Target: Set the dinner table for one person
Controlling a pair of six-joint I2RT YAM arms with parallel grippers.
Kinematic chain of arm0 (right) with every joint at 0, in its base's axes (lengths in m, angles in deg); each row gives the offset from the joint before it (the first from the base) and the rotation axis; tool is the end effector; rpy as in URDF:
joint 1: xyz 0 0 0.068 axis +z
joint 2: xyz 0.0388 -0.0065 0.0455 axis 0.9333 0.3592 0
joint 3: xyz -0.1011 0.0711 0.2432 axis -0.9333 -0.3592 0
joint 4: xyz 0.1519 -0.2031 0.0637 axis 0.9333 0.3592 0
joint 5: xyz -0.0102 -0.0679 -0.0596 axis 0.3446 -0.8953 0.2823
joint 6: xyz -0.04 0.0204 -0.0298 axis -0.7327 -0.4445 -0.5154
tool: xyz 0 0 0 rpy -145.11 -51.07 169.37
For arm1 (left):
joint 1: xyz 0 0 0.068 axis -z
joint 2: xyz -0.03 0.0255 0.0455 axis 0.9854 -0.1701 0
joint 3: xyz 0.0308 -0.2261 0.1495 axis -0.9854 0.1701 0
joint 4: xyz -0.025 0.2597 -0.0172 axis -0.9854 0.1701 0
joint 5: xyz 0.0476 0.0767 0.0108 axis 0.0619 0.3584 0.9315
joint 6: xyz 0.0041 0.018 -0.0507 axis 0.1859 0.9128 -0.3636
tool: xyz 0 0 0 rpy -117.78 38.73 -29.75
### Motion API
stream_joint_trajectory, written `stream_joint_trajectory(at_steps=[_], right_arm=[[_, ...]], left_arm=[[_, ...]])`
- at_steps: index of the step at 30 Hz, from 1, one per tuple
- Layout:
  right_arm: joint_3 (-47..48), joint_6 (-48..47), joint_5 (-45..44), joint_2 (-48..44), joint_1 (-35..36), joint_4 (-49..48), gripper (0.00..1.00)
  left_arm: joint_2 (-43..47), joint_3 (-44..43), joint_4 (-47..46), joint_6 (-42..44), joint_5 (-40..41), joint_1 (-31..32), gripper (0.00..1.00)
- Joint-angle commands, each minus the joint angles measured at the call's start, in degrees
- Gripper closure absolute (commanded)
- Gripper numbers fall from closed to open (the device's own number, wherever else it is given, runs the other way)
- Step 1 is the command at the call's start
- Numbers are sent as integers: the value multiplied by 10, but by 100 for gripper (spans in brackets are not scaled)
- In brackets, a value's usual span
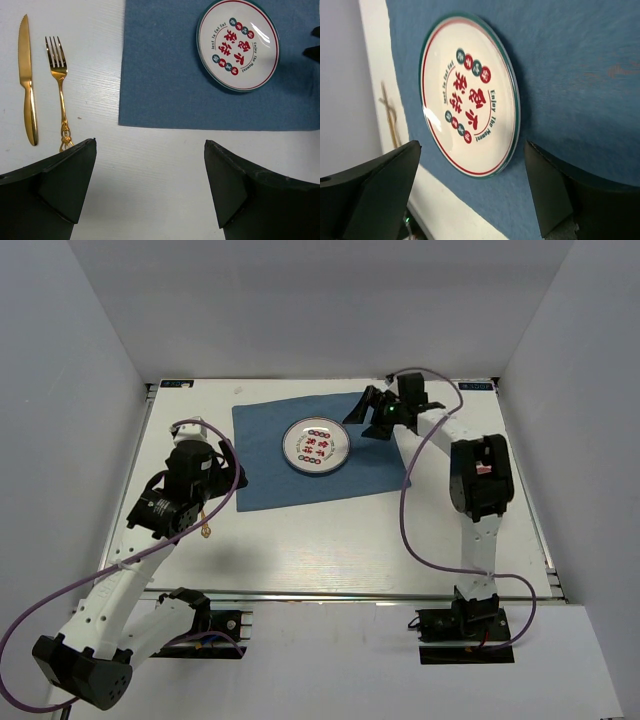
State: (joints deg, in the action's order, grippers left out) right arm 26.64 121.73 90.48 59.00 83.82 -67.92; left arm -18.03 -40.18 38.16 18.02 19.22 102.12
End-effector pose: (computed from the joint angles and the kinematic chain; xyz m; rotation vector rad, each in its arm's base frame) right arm 0.4760 0.1464 0.1859 0.1234 2.3497 1.1180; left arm 0.1755 -0.0589 0.3364 -0.3055 2.1703 -0.1606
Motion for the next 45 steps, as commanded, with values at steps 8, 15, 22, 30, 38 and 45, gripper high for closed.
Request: stream_joint_trajectory(at_steps=[8,15,22,30,38,45], right_arm=[[-38,-58,-420,-206,-27,174,11],[-187,-47,-521,-335,-76,185,11],[-254,-50,-578,-445,-99,192,11],[-300,-35,-615,-505,-109,213,11],[-372,-40,-577,-573,-107,193,12],[-434,-43,-564,-582,-108,155,23]], left_arm=[[14,2,-3,4,-4,-2,2],[12,2,-6,6,-15,-2,2],[8,2,-5,8,-21,-2,2],[8,3,-6,9,-24,-2,2],[10,2,-9,9,-29,-2,2],[16,1,-8,9,-25,-2,2]])
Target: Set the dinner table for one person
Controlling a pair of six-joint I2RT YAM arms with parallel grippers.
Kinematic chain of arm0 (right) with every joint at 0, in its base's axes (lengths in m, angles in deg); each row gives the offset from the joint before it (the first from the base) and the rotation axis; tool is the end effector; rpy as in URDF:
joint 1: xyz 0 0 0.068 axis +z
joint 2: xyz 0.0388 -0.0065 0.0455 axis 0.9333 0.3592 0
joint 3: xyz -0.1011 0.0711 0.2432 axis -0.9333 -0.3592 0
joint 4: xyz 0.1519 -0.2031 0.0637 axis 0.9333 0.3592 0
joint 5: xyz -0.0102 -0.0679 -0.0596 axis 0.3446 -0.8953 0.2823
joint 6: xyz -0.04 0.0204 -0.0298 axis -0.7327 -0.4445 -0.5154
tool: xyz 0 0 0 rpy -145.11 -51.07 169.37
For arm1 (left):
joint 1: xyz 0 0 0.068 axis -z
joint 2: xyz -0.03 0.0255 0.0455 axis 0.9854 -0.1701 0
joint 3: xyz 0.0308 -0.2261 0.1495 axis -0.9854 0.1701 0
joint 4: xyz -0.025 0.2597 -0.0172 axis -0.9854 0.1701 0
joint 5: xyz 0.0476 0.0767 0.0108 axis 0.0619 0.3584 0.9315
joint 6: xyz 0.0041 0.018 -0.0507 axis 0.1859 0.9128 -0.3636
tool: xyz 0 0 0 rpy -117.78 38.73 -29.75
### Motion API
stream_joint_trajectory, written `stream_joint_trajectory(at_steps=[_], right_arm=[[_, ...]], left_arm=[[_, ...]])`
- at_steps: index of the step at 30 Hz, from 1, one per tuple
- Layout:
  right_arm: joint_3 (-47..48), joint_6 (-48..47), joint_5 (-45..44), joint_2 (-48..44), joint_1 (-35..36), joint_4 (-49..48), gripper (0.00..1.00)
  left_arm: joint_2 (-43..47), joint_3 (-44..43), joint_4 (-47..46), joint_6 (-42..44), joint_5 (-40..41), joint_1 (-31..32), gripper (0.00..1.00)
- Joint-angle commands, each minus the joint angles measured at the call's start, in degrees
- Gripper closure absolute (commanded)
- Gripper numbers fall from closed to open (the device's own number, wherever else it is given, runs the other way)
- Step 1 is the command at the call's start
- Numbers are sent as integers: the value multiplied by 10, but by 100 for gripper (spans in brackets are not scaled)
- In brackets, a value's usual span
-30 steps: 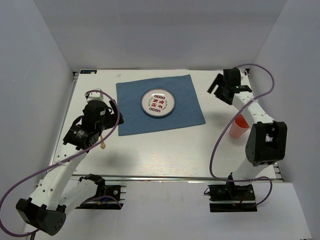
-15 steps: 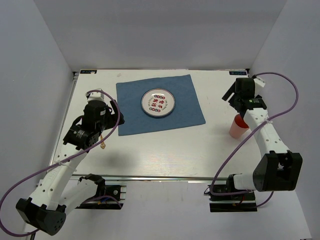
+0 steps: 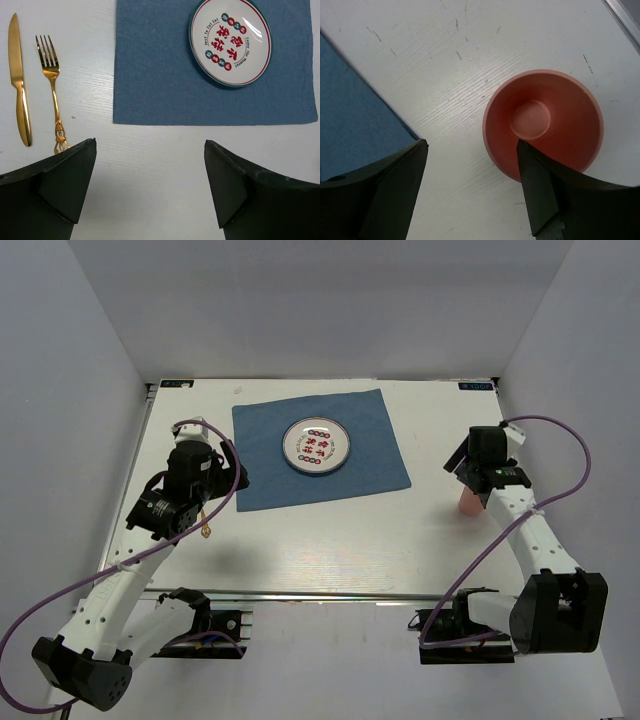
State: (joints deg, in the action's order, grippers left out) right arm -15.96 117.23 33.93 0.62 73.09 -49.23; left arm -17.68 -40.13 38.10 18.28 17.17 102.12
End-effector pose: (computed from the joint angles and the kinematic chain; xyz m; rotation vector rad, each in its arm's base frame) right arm 0.2530 0.0040 0.2793 0.7500 2.0871 -0.1179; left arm 0.1741 -0.0597 0.3370 -0.2827 2.1775 -0.1983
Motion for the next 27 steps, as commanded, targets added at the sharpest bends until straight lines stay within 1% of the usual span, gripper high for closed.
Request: stream_joint_trajectory(at_steps=[1,2,5,6,8,9,10,11,12,13,16,18,19,20,22,23,24,25,26,27], right_arm=[[-8,3,4,12,-2,-32,24],[-8,3,5,19,-1,-33,25],[-9,6,-15,32,2,-30,37],[-9,5,-21,30,2,-32,50],[-13,-3,-26,27,3,-41,67],[-11,-7,-31,28,3,-42,79],[-4,-17,-34,32,2,-41,86],[2,-19,-36,36,2,-34,88],[9,-21,-41,40,2,-28,98],[13,-26,-42,49,2,-23,100],[28,-31,-27,58,6,-20,100],[39,-41,8,52,11,-33,100],[43,-62,32,51,16,-42,100],[62,-73,81,51,23,-61,100],[98,-100,110,74,39,-63,100],[158,-110,112,92,54,-40,100],[193,-122,110,137,69,-25,100],[228,-148,107,162,80,-11,100],[293,-162,102,213,103,7,100],[328,-175,107,244,111,18,100]], left_arm=[[14,3,-8,6,-5,-2,2],[14,2,-7,6,-5,-2,2],[11,1,-6,6,-5,-2,2],[9,1,-6,6,-5,-2,2],[9,2,-7,6,-6,-2,2],[9,3,-10,6,-9,-2,2],[8,3,-9,7,-9,-2,2],[9,2,-9,8,-11,-2,2],[7,2,-10,8,-11,-2,2],[7,2,-8,8,-11,-2,2],[7,3,-8,8,-9,-2,2],[7,3,-10,7,-10,-2,2],[5,3,-11,7,-10,-2,2],[4,3,-11,6,-11,-2,2],[1,2,-11,6,-11,-2,2],[2,2,-10,7,-11,-2,2],[1,1,-10,7,-10,-2,2],[1,2,-8,6,-8,-2,2],[2,2,-8,6,-7,-2,2],[2,2,-8,5,-5,-2,2]])
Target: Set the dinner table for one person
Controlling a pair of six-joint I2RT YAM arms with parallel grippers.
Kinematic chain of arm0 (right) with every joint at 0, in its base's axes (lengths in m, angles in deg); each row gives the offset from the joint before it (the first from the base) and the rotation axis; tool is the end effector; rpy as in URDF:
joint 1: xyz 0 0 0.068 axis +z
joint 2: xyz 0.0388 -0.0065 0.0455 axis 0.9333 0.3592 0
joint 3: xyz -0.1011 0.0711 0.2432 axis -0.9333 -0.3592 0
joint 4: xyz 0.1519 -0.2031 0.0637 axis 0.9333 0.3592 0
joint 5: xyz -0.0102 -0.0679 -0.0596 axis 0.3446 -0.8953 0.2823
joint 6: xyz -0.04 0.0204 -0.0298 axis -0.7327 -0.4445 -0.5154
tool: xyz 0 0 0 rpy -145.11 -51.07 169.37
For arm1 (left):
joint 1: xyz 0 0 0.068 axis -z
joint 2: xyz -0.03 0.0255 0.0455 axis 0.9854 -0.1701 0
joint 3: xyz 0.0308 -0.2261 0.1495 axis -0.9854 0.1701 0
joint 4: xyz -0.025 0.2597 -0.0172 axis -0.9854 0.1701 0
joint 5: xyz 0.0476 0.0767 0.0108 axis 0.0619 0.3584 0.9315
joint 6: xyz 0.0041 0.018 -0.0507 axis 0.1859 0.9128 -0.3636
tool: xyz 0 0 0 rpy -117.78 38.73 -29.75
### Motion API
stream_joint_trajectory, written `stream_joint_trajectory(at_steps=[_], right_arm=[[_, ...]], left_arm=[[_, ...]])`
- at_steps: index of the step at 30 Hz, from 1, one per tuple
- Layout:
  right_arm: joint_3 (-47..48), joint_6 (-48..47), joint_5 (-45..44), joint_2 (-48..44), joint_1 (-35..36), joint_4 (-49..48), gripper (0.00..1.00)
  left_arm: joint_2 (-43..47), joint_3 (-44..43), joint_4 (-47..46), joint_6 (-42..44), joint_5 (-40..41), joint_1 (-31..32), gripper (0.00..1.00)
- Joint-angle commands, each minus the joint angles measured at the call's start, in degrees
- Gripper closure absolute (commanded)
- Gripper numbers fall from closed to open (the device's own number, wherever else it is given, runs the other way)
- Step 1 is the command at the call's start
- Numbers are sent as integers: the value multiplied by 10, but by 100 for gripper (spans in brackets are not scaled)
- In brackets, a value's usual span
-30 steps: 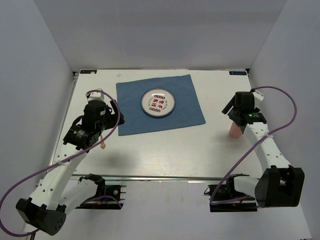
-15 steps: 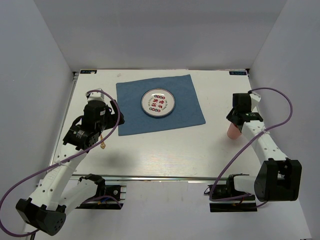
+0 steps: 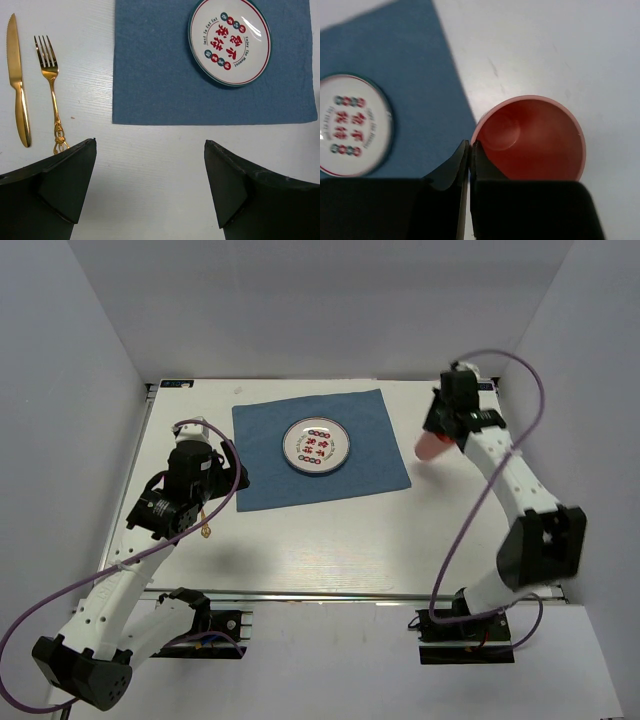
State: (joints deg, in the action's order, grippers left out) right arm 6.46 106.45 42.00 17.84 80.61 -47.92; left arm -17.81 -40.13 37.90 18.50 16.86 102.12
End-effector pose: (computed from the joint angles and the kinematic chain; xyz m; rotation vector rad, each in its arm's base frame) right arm 0.3301 0.0584 0.3254 0.3448 2.1633 0.0304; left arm 0.1748 -0.0601 0.3369 -0.2758 2.1786 -0.2024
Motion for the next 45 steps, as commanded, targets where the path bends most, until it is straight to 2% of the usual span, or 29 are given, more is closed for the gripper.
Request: stream_joint_trajectory(at_steps=[1,2,4,5,6,7,9,13,14,15,17,21,27,37,38,40,41,43,44,45], right_arm=[[140,-77,31,99,42,18,100],[215,-100,45,157,61,30,100],[285,-116,65,214,71,51,100],[326,-126,72,272,77,60,100],[411,-134,75,303,85,80,100],[452,-143,71,331,93,88,100],[518,-175,65,390,107,60,100],[541,-208,40,433,117,-24,100],[556,-211,27,447,116,-27,100],[624,-216,15,467,115,-19,100],[686,-218,19,522,115,16,100],[634,-248,1,518,122,-31,100],[638,-254,8,543,120,-27,100],[640,-210,36,555,122,-40,100],[641,-202,34,556,122,-40,92],[640,-197,29,560,122,-40,67],[640,-195,25,560,121,-41,46],[642,-194,25,556,121,-47,35],[643,-192,24,552,121,-48,11],[648,-183,29,543,122,-53,11]], left_arm=[[4,2,-5,2,4,-2,2],[6,3,-5,2,7,-2,2],[7,3,-3,0,12,-2,2],[8,3,-3,0,15,-2,2],[7,3,-3,0,16,-2,2],[7,3,-3,-1,17,-2,2],[5,3,-3,0,15,-2,2],[5,4,-6,1,13,-2,2],[5,5,-6,1,17,-2,2],[1,5,-5,0,19,-2,2],[-5,3,0,1,20,-2,2],[-13,0,2,1,19,-2,2],[-11,2,1,1,20,-2,2],[-9,3,1,1,20,-2,2],[-9,3,2,2,19,-2,2],[-10,3,2,2,19,-2,2],[-9,3,2,2,17,-2,2],[-9,3,1,2,14,-2,2],[-10,3,1,3,14,-2,2],[-10,3,1,3,14,-2,2]])
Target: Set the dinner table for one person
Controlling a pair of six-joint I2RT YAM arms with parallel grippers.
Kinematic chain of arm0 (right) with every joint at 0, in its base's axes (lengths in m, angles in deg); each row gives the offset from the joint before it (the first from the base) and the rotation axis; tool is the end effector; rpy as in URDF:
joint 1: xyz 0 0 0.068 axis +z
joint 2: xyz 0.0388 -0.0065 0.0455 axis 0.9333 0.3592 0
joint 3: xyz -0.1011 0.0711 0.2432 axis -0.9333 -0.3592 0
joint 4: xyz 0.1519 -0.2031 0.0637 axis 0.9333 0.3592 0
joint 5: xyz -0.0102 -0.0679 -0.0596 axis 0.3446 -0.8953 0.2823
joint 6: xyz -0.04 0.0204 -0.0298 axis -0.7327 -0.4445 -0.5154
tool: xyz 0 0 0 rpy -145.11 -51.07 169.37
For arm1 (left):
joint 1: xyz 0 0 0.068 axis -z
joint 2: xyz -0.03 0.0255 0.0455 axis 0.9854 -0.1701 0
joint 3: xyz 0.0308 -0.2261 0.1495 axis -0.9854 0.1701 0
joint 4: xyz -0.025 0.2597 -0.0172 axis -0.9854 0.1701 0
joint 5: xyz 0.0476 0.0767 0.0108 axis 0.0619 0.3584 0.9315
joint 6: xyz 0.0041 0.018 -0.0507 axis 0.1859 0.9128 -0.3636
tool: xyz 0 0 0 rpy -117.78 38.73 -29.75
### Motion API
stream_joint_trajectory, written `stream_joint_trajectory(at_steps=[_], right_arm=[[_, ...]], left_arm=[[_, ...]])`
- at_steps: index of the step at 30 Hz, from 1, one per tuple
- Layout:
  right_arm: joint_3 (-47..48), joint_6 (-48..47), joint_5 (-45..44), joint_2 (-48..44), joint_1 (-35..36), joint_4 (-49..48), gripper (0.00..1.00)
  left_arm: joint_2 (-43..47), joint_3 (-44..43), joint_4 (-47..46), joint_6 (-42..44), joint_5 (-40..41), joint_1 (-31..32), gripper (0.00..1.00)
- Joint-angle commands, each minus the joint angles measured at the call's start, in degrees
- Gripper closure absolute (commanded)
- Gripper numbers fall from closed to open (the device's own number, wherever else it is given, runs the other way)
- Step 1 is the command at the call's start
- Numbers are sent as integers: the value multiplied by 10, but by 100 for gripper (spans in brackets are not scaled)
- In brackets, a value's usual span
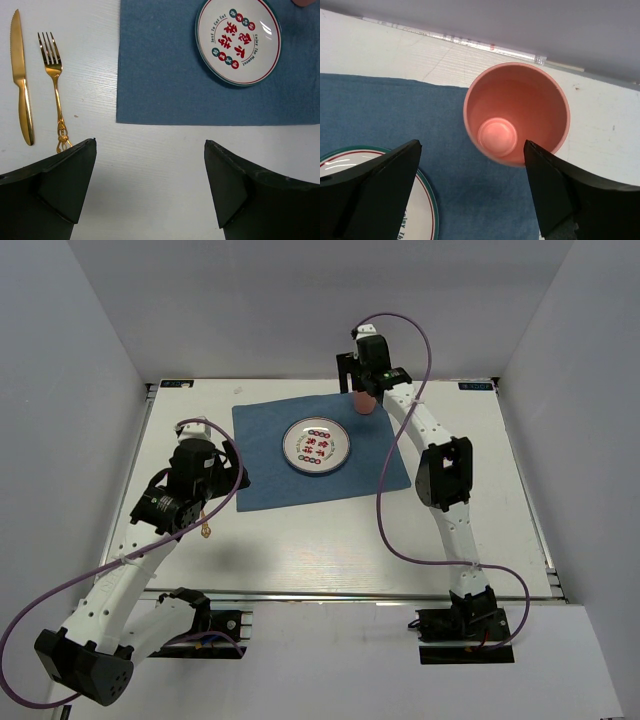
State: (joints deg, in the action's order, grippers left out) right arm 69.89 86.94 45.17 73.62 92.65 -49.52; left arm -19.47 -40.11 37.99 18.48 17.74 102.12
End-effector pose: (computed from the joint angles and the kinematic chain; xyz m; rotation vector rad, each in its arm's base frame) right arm 0.5235 0.2215 0.2775 -0.2446 2.0300 0.0642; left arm 0.1807 -0.0620 0.3319 -0.2818 2.2021 -0.1710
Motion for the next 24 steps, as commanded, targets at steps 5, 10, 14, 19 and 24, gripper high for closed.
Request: stream_joint_trajectory(at_steps=[5,10,14,19,24], right_arm=[[20,40,4,-90,1,-64,11],[-134,49,-19,-287,13,-92,11],[-362,76,45,-470,17,-145,11],[-681,148,189,-616,20,-233,11],[-872,203,296,-692,29,-366,11]], left_arm=[[2,1,7,-5,27,-2,2],[-26,-6,29,-52,91,-7,2],[-69,-19,59,-113,123,-25,2],[-168,-41,55,-138,93,-91,2],[-282,-96,68,-121,77,-164,2]])
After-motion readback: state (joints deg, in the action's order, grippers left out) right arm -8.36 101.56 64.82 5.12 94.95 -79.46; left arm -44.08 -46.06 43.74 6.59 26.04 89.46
